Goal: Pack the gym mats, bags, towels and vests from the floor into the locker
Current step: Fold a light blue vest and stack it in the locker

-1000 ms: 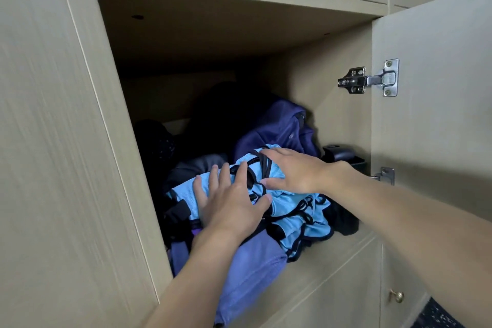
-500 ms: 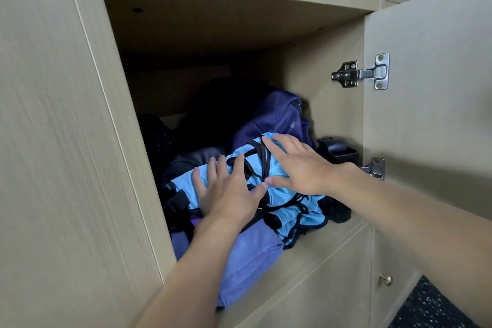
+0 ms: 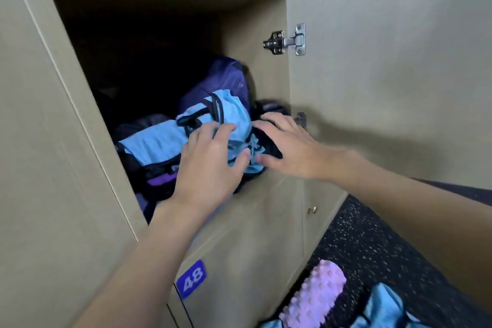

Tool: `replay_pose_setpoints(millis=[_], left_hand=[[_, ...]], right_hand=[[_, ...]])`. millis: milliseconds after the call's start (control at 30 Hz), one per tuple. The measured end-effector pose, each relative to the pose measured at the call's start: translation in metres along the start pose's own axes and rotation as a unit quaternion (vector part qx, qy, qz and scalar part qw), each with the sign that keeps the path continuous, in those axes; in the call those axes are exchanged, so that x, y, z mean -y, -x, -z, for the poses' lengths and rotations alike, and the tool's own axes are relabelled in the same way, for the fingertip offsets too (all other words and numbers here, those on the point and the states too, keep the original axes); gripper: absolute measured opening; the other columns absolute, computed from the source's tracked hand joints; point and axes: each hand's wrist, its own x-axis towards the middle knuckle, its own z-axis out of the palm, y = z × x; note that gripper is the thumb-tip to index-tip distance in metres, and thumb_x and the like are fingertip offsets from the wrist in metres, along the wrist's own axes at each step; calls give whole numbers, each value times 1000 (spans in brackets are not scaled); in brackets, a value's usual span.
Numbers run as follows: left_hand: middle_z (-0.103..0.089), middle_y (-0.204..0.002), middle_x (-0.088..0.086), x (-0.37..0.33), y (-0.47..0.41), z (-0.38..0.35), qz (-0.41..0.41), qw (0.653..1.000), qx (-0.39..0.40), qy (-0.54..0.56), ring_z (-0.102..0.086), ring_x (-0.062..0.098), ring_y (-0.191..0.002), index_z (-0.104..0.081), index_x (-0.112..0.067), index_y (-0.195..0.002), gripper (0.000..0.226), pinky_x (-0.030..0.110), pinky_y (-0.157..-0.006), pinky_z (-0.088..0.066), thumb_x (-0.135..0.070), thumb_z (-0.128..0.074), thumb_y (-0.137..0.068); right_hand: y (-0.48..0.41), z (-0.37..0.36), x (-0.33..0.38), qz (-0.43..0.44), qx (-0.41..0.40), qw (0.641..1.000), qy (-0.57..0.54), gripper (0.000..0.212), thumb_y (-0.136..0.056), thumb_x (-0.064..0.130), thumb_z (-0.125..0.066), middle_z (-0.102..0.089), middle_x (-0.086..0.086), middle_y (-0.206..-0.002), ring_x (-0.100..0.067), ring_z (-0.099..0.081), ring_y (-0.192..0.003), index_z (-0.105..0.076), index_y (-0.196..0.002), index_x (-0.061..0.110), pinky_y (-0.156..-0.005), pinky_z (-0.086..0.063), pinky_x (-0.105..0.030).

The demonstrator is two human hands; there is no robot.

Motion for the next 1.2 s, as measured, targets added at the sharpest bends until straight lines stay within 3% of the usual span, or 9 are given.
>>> replay_pose_setpoints(millis=[167,300,433,533,667,900,1033,1133,1200], left_hand=[[-66,-116,2,-40,61,-51,-52,980,162,103,-60,24,-111,-64,-23,-121,63,43,-96,-48,-64,-43,-79],[-66,-119,-2,-53,124,-110,-60,944,307,104,-62,22,-111,-64,-27,-121,51,40,-95,-50,-59,-52,-83],[-65,-121,-4,-51,189,-171,-71,904,413,90,-61,22,-111,-61,-30,-121,35,35,-91,-49,-49,-59,-91],[-62,-128,-3,-41,238,-220,-68,871,481,75,-58,21,-118,-59,-25,-127,41,33,-95,-46,-48,-60,-93],[-53,-139,-1,-15,276,-266,-76,859,505,25,-50,21,-128,-54,-22,-134,44,38,-104,-40,-45,-56,-96],[-25,-160,3,38,283,-292,-139,856,489,-88,-22,23,-148,-35,-27,-152,62,38,-115,-22,-44,-57,-96],[-42,-147,7,72,285,-295,-104,845,515,-97,-44,30,-132,-31,-21,-151,69,41,-107,-37,-38,-63,-93],[-61,-124,11,88,286,-296,-51,849,523,-54,-60,31,-110,-50,-12,-131,43,35,-89,-46,-23,-65,-93],[-66,-111,11,93,284,-293,-36,858,511,-37,-62,27,-97,-61,-10,-120,28,30,-77,-42,-20,-65,-94]], right_hand=[[113,-31,-21,-119,59,991,-16,62,-95,43,-58,-39,-12,-143,-32,-34,-133,-39,-147,16,-110,-33,-46],[220,-75,-39,-238,121,962,-57,55,-95,35,-62,-47,-15,-137,-34,-40,-128,-46,-142,12,-107,-31,-36],[319,-127,-41,-356,187,910,-102,50,-97,35,-59,-50,-12,-136,-33,-44,-127,-48,-140,13,-105,-37,-38],[379,-165,-30,-427,220,866,-136,52,-98,38,-57,-50,-10,-137,-29,-46,-129,-46,-142,13,-105,-40,-38],[418,-208,-19,-449,252,841,-165,67,-96,49,-56,-37,-6,-154,-26,-37,-140,-32,-151,19,-112,-35,-42],[394,-262,-13,-375,270,875,-144,74,-96,58,-50,-20,2,-163,-17,-17,-150,-23,-156,24,-120,-12,-40],[373,-291,-5,-347,279,882,-155,72,-96,58,-49,-26,4,-161,-16,-21,-149,-24,-155,26,-121,-12,-40],[367,-302,1,-346,296,876,-157,72,-96,59,-48,-27,5,-161,-15,-21,-149,-23,-155,27,-121,-10,-46],[365,-304,3,-351,304,873,-153,71,-96,59,-48,-28,5,-160,-15,-22,-148,-23,-155,28,-121,-8,-49]])
